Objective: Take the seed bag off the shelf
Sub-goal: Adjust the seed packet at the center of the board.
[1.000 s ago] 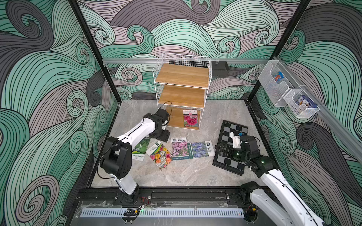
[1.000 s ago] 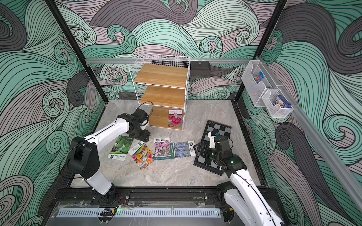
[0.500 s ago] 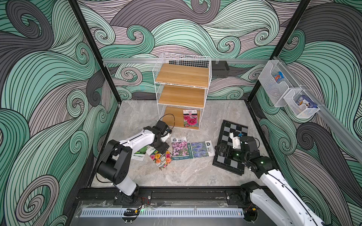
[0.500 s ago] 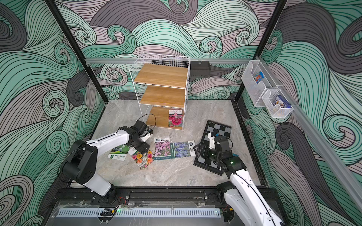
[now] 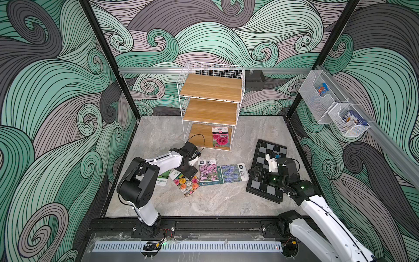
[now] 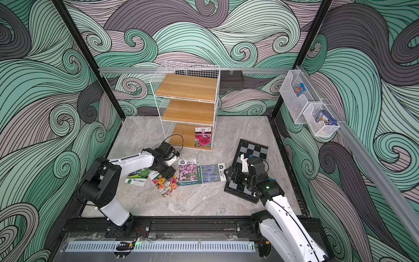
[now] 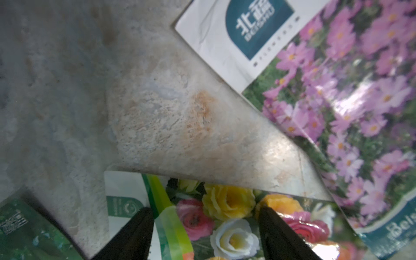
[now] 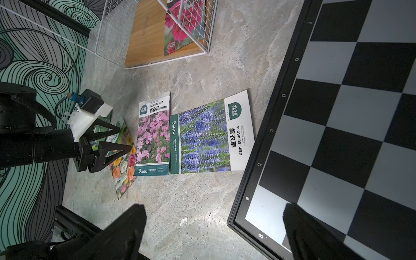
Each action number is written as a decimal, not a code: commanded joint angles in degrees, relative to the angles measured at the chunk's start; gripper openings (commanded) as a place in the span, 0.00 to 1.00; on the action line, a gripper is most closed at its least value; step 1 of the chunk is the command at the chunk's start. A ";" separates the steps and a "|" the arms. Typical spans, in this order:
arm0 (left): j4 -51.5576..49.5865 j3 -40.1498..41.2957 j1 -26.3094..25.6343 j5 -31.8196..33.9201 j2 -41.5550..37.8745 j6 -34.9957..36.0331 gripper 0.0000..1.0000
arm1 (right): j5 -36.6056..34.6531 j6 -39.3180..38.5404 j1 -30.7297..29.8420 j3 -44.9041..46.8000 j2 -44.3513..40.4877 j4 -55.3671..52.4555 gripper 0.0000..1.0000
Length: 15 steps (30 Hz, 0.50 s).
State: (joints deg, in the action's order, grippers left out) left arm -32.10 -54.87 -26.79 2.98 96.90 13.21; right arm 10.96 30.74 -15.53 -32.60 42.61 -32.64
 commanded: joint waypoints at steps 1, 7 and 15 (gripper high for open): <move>-0.91 1.40 -0.29 4.39 1.19 -3.77 0.77 | -0.93 -0.61 -0.38 0.19 0.45 0.32 0.99; -9.72 -6.51 0.57 7.00 8.19 -13.11 0.68 | -0.68 -0.69 -0.33 -0.78 2.54 1.30 0.99; -16.36 -13.63 2.26 3.87 12.87 -24.71 0.61 | -0.64 -0.87 -0.30 -1.08 1.79 1.15 0.99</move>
State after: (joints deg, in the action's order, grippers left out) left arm -43.53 -68.40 -25.43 5.89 107.07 -4.69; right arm 10.76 30.59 -15.53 -32.62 45.12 -32.14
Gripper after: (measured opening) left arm 0.610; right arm 0.993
